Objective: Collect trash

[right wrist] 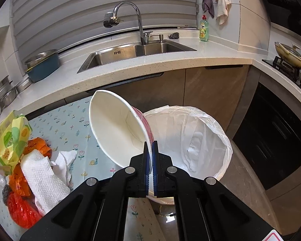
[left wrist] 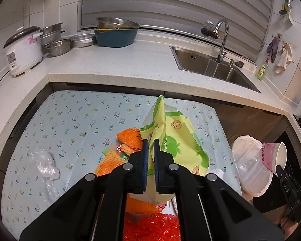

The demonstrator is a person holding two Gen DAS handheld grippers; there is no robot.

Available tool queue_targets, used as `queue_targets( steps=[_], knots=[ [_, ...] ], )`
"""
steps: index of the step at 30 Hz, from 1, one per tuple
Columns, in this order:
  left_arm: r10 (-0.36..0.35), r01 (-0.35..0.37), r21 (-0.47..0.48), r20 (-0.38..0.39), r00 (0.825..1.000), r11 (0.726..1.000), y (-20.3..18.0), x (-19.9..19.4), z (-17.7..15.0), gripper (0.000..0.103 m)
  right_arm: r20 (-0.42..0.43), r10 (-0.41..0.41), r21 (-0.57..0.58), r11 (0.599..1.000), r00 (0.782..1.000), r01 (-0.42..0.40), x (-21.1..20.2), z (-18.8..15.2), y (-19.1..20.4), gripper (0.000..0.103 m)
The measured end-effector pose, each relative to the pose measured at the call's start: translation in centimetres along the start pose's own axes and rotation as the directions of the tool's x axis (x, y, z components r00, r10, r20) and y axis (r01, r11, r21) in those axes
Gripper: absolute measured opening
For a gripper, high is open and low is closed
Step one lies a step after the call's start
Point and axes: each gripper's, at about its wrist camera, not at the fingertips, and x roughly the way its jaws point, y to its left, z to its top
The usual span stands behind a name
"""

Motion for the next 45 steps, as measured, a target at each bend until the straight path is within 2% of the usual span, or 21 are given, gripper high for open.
queue_targets(
  steps=[11,15,18,19,20,21,22,24,26,30,35,37,40,41,43,44,45],
  knots=[
    [-0.124,0.123,0.017,0.101,0.987,0.992,-3.0,-3.6,4.0,0.004,0.019,0.007,0.0,1.0,1.0,-0.007,-0.7,0.7,0.4,0.003],
    [-0.1,0.097,0.036,0.109,0.989,0.995,-3.6,-3.6,4.0,0.006,0.014,0.012,-0.007,1.0,1.0,-0.012,-0.6,0.4,0.5,0.003],
    [-0.071,0.07,0.014,0.081,0.994,0.997,-2.5,-2.7,3.4,0.006,0.012,0.016,-0.007,1.0,1.0,-0.016,-0.6,0.3,0.6,0.003],
    [-0.05,0.05,-0.004,0.072,0.996,0.999,-2.0,-2.5,3.1,0.011,0.011,0.017,-0.007,1.0,1.0,-0.017,-0.5,0.3,0.6,0.003],
    [-0.009,0.011,-0.029,0.06,0.998,1.0,-1.4,-2.1,2.8,0.022,0.011,0.019,-0.007,1.0,1.0,-0.019,-0.5,0.3,0.6,0.003],
    [0.032,-0.029,-0.065,0.042,0.999,0.997,-0.6,-1.8,2.6,0.059,0.011,0.02,-0.007,1.0,1.0,-0.02,-0.5,0.3,0.6,0.003],
    [0.047,-0.043,-0.1,0.039,0.998,0.994,0.2,-1.8,2.4,0.077,0.011,0.023,-0.009,1.0,1.0,-0.022,-0.5,0.3,0.5,0.003],
    [0.044,-0.04,-0.132,0.035,0.998,0.99,1.1,-1.8,1.7,0.075,0.012,0.023,-0.012,1.0,1.0,-0.023,-0.5,0.3,0.6,0.003],
    [0.028,-0.028,-0.122,0.001,1.0,0.992,1.1,-1.6,0.8,0.075,0.009,0.027,-0.013,1.0,1.0,-0.027,-0.5,0.3,0.7,0.003],
    [-0.015,0.011,-0.056,-0.062,0.998,0.998,-1.0,-1.1,-2.1,0.075,0.004,0.035,-0.013,0.999,0.999,-0.035,-0.4,-0.1,0.9,0.003],
    [-0.074,0.08,0.027,-0.182,0.981,0.996,-4.7,1.3,-6.0,0.075,-0.008,0.037,-0.024,0.999,0.999,-0.037,-0.5,-0.7,1.3,0.003],
    [-0.072,0.081,0.032,-0.227,0.971,0.996,-5.4,2.7,-7.0,0.075,-0.012,0.035,-0.024,0.999,0.999,-0.036,-0.5,-0.9,1.2,0.003],
    [-0.056,0.069,0.041,-0.255,0.965,0.997,-6.0,4.1,-8.1,0.073,-0.017,0.034,-0.025,0.999,0.999,-0.034,-0.4,-1.0,1.0,0.003],
    [-0.049,0.065,0.05,-0.262,0.964,0.997,-6.1,4.5,-8.2,0.068,-0.017,0.034,-0.025,0.999,0.999,-0.034,-0.4,-1.1,1.0,0.003],
    [-0.063,0.083,0.057,-0.292,0.954,0.995,-6.2,5.2,-8.5,0.036,-0.017,0.034,-0.025,0.999,0.999,-0.034,-0.4,-1.1,1.0,0.003],
    [-0.075,0.095,0.052,-0.303,0.95,0.994,-6.2,5.5,-8.5,0.026,-0.018,0.035,-0.024,0.999,0.999,-0.035,-0.3,-1.1,1.0,0.003],
    [-0.085,0.105,0.048,-0.311,0.946,0.993,-6.2,5.6,-8.6,0.011,-0.017,0.035,-0.024,0.999,0.999,-0.035,-0.4,-1.1,1.0,0.003]
  ],
)
